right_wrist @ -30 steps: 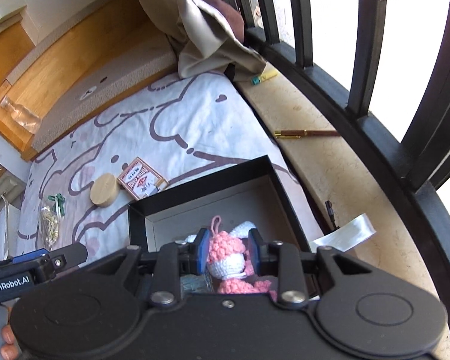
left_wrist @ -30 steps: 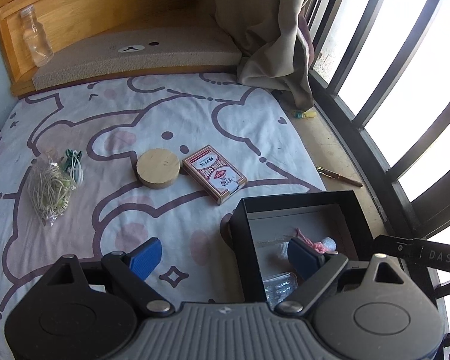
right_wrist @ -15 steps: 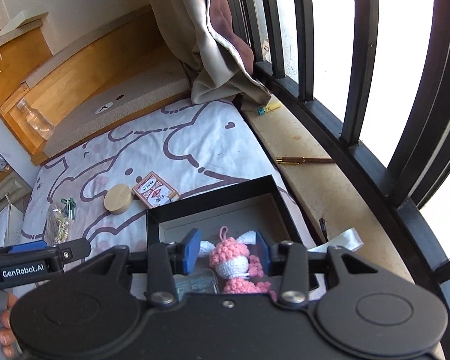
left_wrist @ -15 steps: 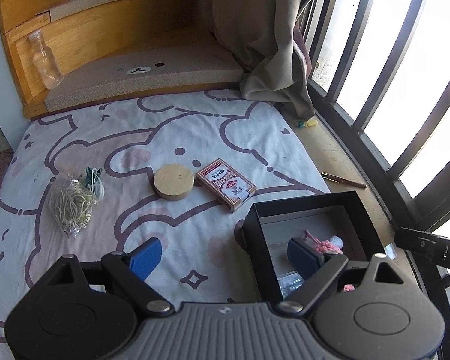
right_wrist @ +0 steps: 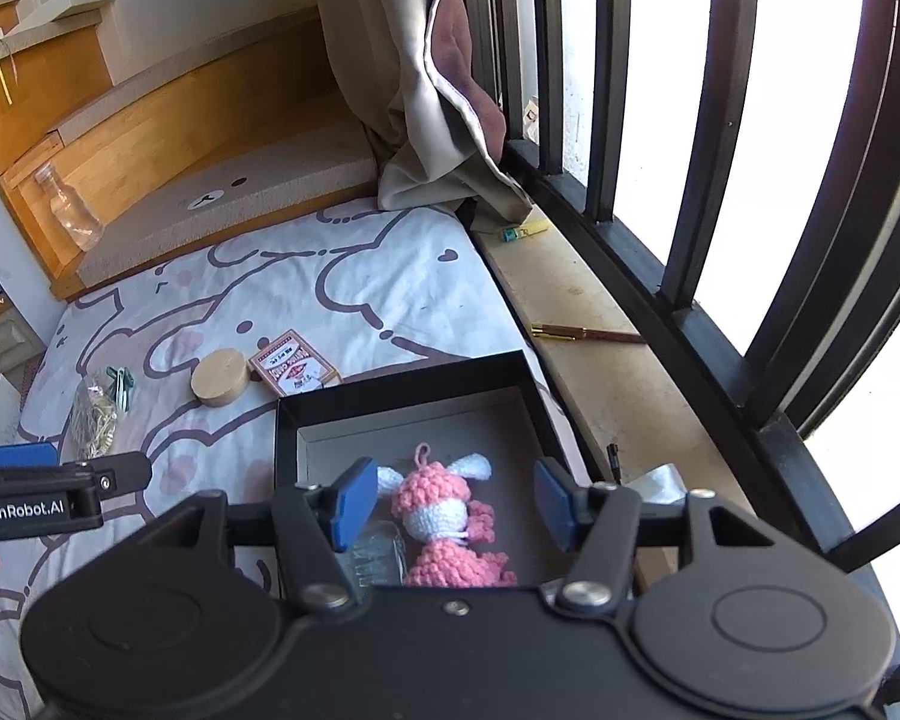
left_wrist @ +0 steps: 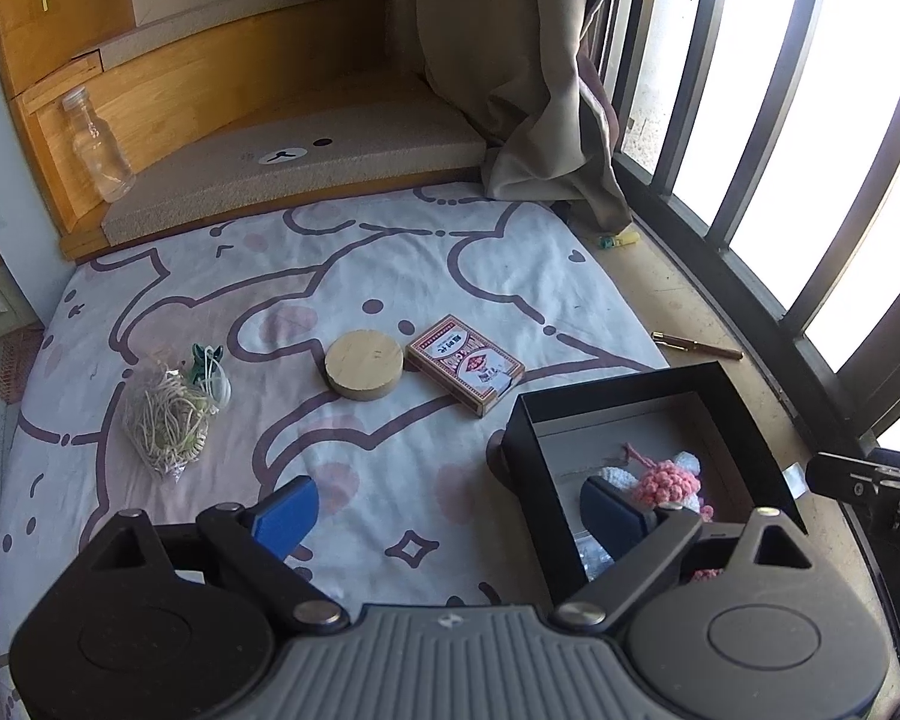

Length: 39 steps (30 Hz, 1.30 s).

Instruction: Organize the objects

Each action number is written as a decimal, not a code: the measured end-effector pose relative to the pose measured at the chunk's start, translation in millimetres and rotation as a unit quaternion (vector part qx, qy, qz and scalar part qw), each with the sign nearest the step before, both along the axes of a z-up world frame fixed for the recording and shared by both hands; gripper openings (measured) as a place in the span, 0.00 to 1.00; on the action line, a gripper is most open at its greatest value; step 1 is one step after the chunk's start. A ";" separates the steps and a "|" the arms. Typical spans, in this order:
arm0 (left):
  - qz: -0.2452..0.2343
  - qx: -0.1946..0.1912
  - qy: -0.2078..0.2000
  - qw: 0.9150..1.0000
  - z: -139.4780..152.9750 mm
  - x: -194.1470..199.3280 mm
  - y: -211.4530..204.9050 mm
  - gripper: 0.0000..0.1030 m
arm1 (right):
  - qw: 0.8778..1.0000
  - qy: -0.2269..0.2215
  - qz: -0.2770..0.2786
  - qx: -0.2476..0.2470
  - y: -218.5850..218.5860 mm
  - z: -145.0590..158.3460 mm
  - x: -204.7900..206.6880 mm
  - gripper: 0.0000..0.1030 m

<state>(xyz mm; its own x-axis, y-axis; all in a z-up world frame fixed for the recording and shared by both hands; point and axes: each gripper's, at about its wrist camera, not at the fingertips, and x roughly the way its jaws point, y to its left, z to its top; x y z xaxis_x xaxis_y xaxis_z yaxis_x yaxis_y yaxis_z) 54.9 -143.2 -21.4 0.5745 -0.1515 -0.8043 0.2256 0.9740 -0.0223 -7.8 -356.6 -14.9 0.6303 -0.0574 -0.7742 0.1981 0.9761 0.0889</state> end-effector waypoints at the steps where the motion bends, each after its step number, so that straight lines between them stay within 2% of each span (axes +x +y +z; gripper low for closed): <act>1: 0.000 0.004 0.001 1.000 -1.3 0.1 0.0 0.92 | 1.000 0.003 0.002 -0.004 0.7 -1.6 0.0 0.64; 2: 0.001 0.007 0.002 1.000 -2.6 0.3 0.0 0.93 | 1.000 0.005 0.003 -0.009 1.5 -3.3 0.5 0.66; 4: 0.003 0.014 0.004 1.000 -5.4 0.6 -0.1 0.96 | 1.000 0.012 0.007 -0.019 3.4 -7.7 1.7 0.78; 6: 0.005 0.021 0.007 1.000 -8.4 1.1 -0.1 0.97 | 0.999 0.017 0.010 -0.026 3.9 -11.9 2.9 0.80; 9: 0.010 0.028 0.012 0.999 -12.3 2.6 0.4 1.00 | 1.000 0.021 0.007 -0.019 0.8 -17.1 4.4 0.90; 16: 0.011 0.046 0.011 0.999 -19.2 4.1 0.6 1.00 | 0.999 0.032 -0.013 -0.010 -7.3 -26.4 6.2 0.99; 34: 0.017 0.047 0.012 0.999 -22.0 9.0 7.6 1.00 | 0.999 0.025 -0.029 -0.023 -11.9 -35.4 10.3 1.00; 39: 0.029 0.046 0.010 0.998 -22.3 12.6 19.8 1.00 | 0.999 0.024 -0.016 -0.024 -2.6 -36.4 17.1 1.00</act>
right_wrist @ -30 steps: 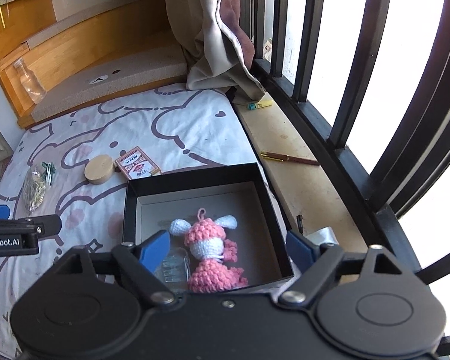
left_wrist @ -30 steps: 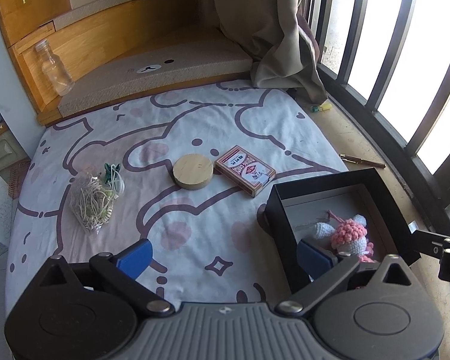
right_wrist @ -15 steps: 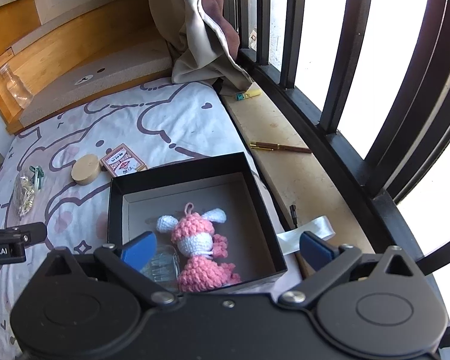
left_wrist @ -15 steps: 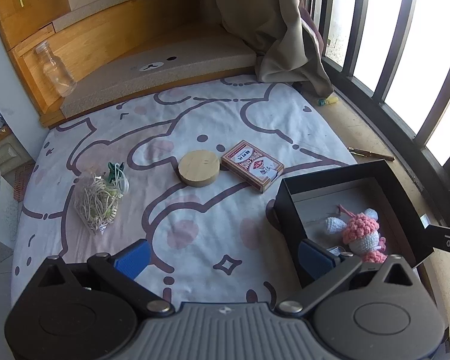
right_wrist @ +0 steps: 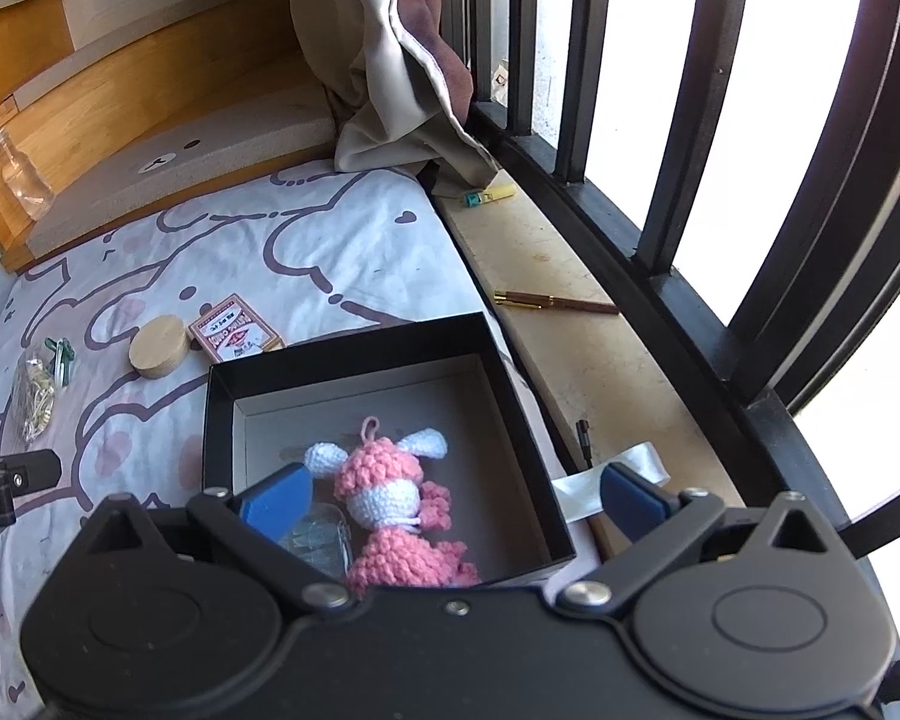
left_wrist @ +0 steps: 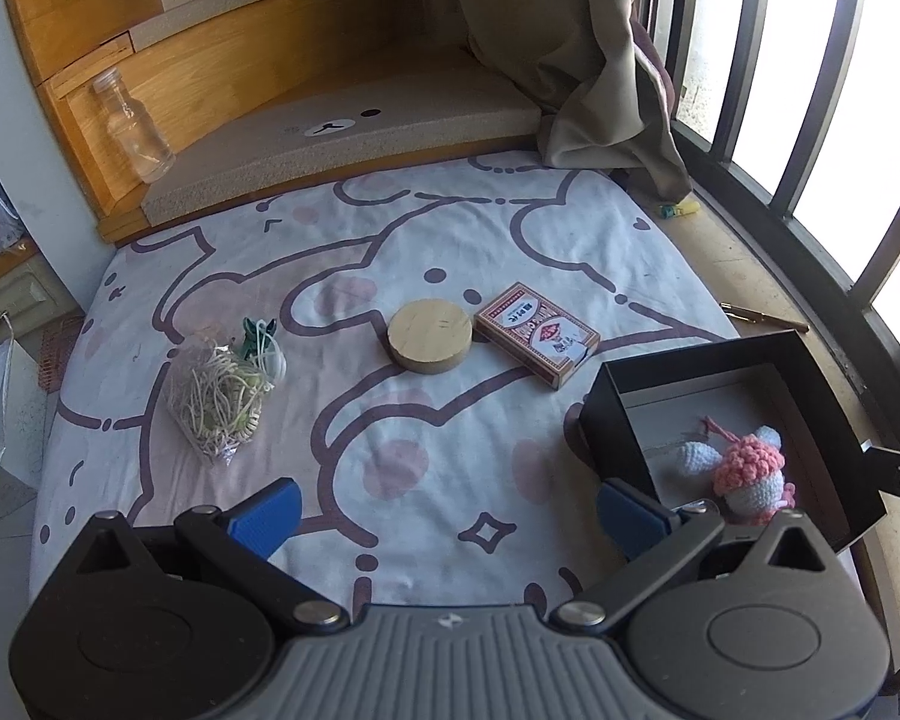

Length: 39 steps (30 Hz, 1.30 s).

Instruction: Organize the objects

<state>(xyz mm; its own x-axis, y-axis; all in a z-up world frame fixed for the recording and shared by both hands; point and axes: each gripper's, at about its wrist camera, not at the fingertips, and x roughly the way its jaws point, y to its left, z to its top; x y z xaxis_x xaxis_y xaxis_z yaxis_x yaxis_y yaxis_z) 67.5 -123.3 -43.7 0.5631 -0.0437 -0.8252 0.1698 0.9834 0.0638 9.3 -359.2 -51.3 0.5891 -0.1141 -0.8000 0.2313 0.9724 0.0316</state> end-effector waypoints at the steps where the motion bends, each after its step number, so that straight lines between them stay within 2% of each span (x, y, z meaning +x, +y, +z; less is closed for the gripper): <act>1: 0.003 0.000 0.000 1.000 -0.1 0.5 2.8 1.00 | 1.000 0.000 0.003 0.001 2.6 0.0 1.4 1.00; 27: 0.087 -0.008 -0.012 0.996 10.3 1.7 101.7 1.00 | 0.996 -0.013 0.091 0.014 99.9 7.6 36.2 1.00; 39: 0.109 0.002 -0.019 0.994 17.6 -6.2 127.2 1.00 | 0.994 -0.022 0.108 0.022 122.6 13.8 38.7 1.00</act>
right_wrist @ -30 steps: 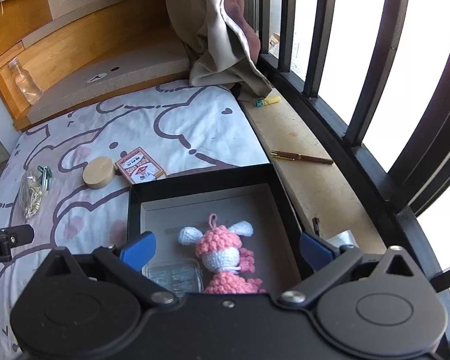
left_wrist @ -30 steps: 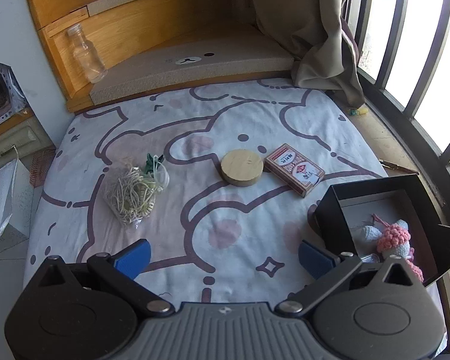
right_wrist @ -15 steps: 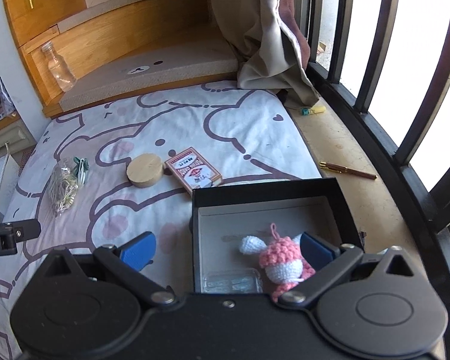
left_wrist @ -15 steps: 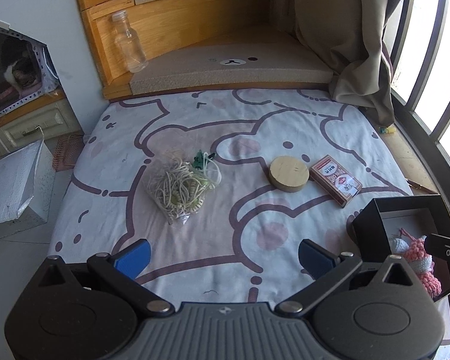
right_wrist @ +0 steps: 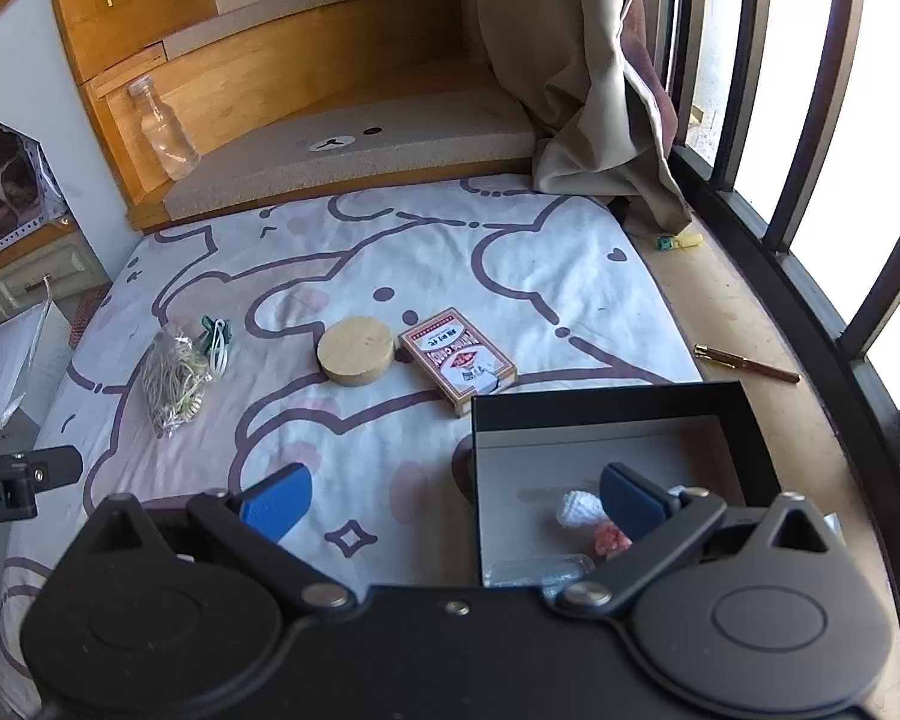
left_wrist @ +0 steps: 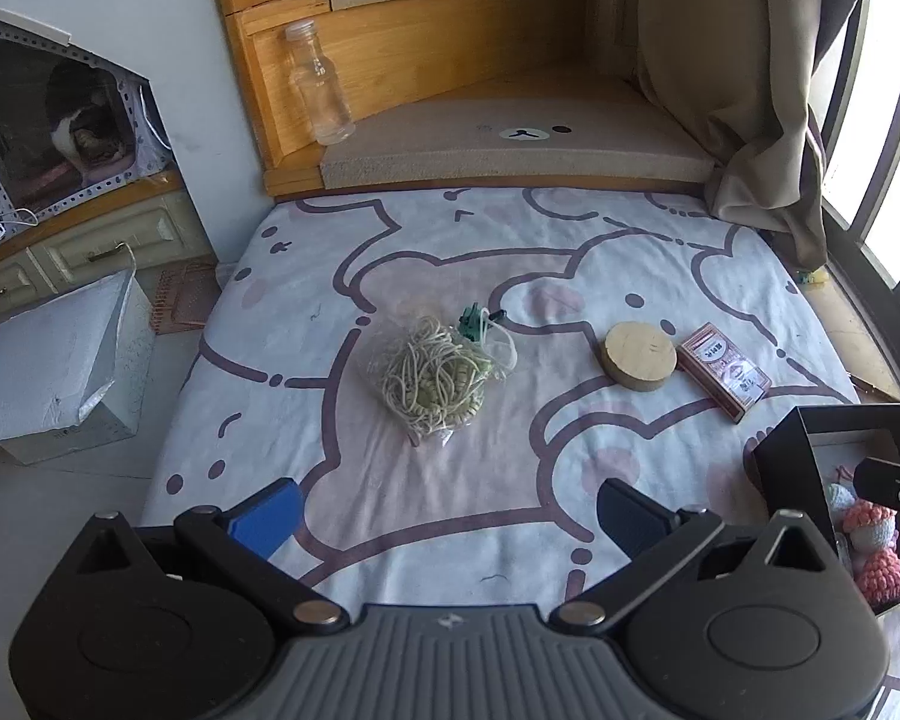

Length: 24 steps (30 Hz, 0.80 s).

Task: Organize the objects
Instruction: 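Move the left gripper toward the cord bag while the right approaches the playing card box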

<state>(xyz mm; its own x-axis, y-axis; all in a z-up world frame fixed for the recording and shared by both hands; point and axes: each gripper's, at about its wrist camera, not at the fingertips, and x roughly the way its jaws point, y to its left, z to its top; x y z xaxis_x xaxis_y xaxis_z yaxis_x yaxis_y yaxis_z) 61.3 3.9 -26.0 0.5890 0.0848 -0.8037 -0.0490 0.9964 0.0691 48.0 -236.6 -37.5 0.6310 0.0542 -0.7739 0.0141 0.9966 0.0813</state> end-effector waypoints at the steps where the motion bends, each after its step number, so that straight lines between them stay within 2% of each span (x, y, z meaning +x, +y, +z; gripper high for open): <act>1: 0.002 0.000 -0.001 1.000 1.2 -0.6 1.3 1.00 | 1.000 -0.002 0.002 -0.001 1.1 1.0 -0.6 1.00; 12: 0.013 -0.012 -0.027 0.999 26.5 -10.8 2.0 1.00 | 1.000 -0.024 0.008 -0.008 -0.9 25.7 -11.2 1.00; 19: 0.024 -0.040 -0.062 0.997 53.6 -4.6 -1.9 1.00 | 0.999 -0.041 0.006 -0.013 -13.2 48.9 -15.0 1.00; 24: 0.017 -0.029 -0.088 0.996 61.5 5.1 -10.9 1.00 | 0.998 -0.053 0.009 -0.016 -18.8 60.9 -3.6 1.00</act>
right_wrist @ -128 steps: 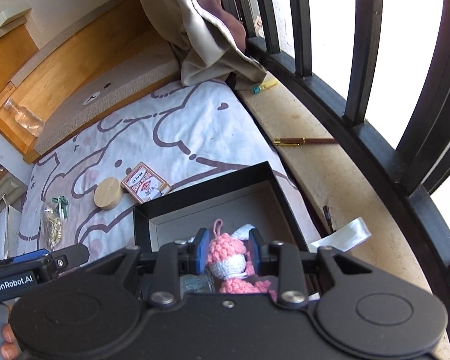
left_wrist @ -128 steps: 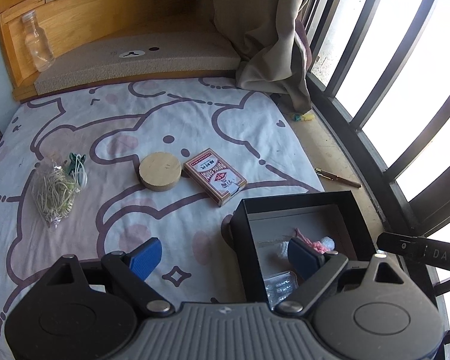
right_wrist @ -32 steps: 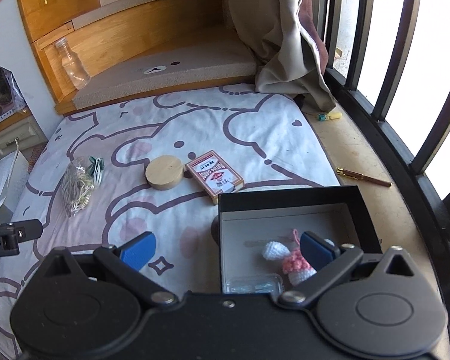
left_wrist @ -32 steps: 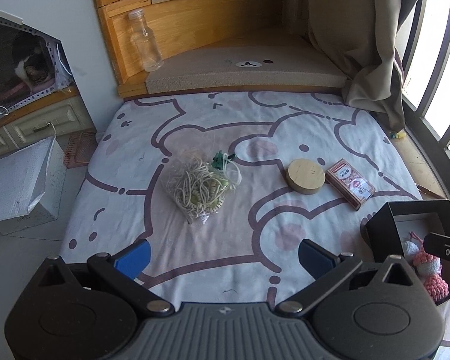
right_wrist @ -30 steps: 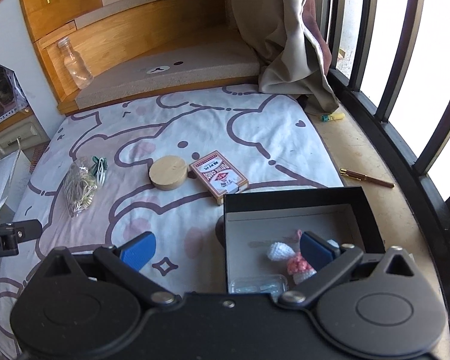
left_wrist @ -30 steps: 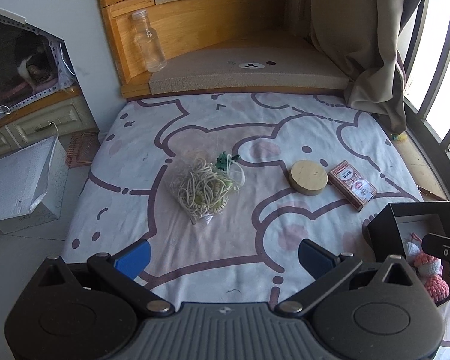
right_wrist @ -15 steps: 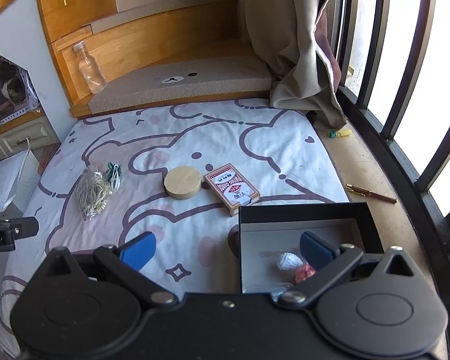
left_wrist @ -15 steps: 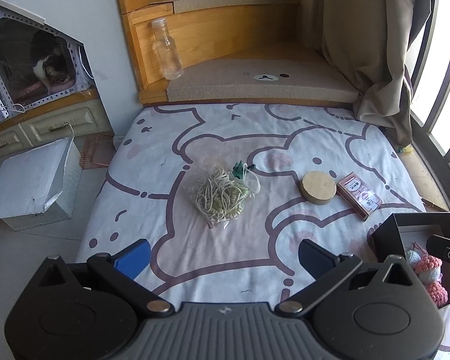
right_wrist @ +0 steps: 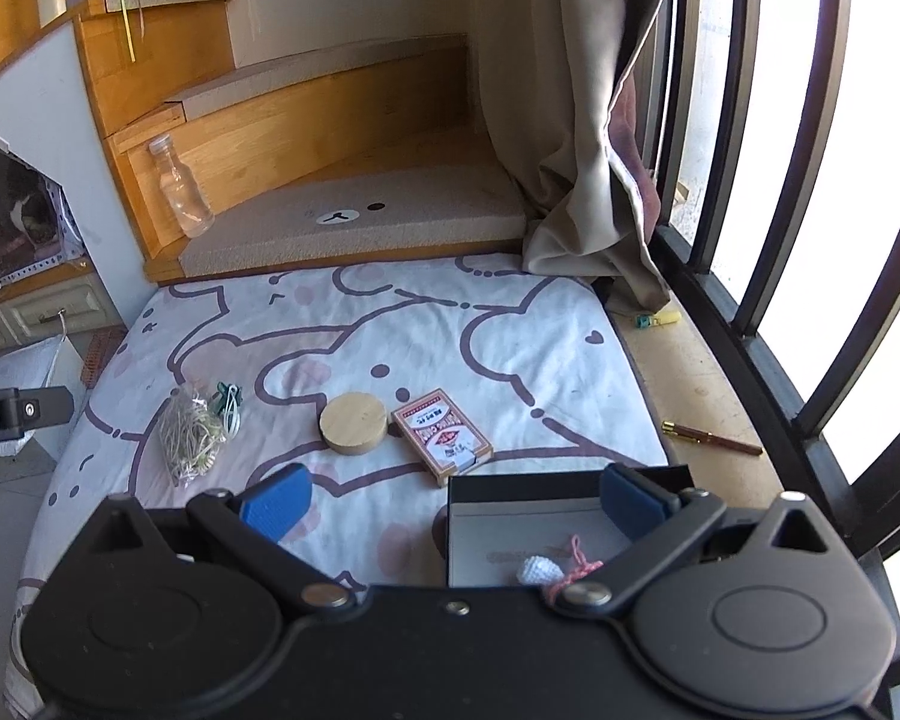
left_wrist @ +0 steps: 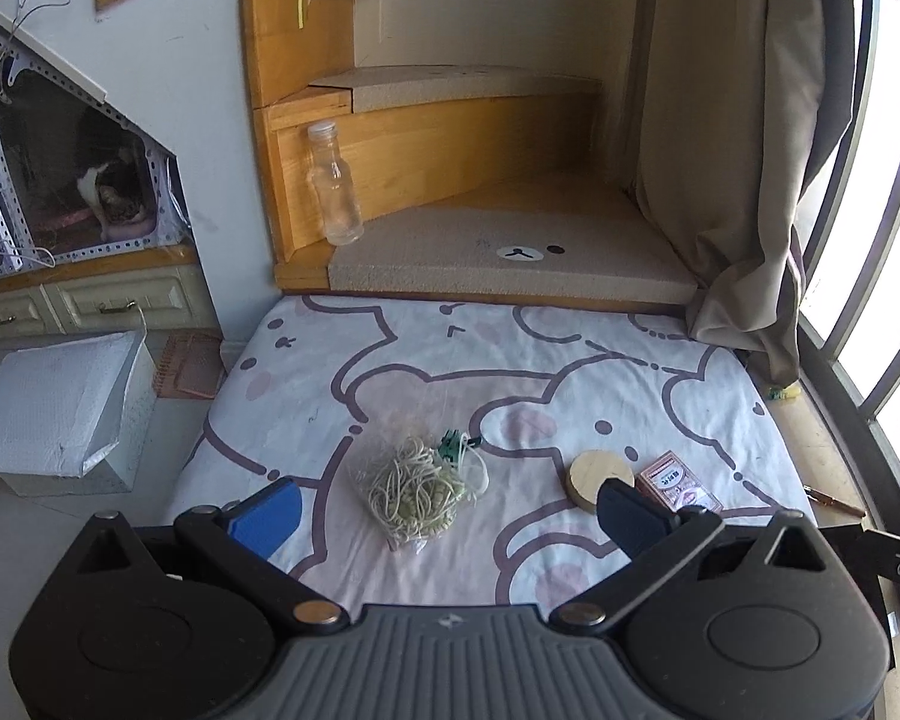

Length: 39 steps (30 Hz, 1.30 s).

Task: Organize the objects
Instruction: 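Move the left gripper toward the cord bag while the right approaches the playing card box, then grasp the clear bag of white cords with the left gripper while the right grasps the playing card box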

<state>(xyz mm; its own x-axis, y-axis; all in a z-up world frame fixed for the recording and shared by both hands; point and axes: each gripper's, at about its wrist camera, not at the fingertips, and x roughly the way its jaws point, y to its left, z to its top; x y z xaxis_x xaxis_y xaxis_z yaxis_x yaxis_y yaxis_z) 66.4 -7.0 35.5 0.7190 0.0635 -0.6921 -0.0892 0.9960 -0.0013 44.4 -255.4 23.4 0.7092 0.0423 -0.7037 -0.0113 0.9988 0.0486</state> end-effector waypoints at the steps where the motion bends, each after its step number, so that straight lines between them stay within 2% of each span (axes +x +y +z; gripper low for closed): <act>1: -0.002 0.003 -0.003 1.000 0.1 3.5 -1.4 1.00 | 1.000 0.000 0.003 -0.003 -0.1 -0.2 3.8 1.00; 8: -0.005 0.040 -0.020 0.999 -10.2 30.8 2.1 1.00 | 1.000 0.002 0.009 -0.003 0.1 -13.6 43.9 1.00; 11: 0.001 0.043 -0.019 0.999 -17.4 46.4 8.5 1.00 | 1.000 -0.005 -0.006 0.006 3.0 -28.5 58.3 1.00; 16: 0.014 0.033 0.002 0.999 -36.6 71.7 18.7 1.00 | 1.000 0.011 0.020 -0.005 16.5 -50.6 82.4 1.00; 23: 0.035 0.015 0.040 0.998 -66.7 101.1 28.5 1.00 | 0.999 0.032 0.014 0.027 19.4 -74.5 114.6 1.00; 30: 0.073 -0.024 0.066 0.995 -90.6 126.9 39.0 1.00 | 0.994 0.066 -0.017 0.089 11.0 -100.1 142.0 0.99; 33: 0.091 -0.037 0.078 0.992 -101.5 135.2 43.9 1.00 | 0.991 0.073 -0.028 0.110 9.9 -108.1 150.7 0.95; 39: 0.112 -0.045 0.106 0.987 -123.8 149.4 50.7 1.00 | 0.991 0.073 -0.045 0.104 3.9 -121.6 164.5 0.92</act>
<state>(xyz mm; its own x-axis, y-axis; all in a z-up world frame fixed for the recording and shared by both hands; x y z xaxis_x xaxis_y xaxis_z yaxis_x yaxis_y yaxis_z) 215.8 43.7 -88.3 0.5326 0.1363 -0.8353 -0.3147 0.9481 -0.0459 208.9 -251.5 -98.1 0.6078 0.1386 -0.7819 0.1002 0.9634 0.2487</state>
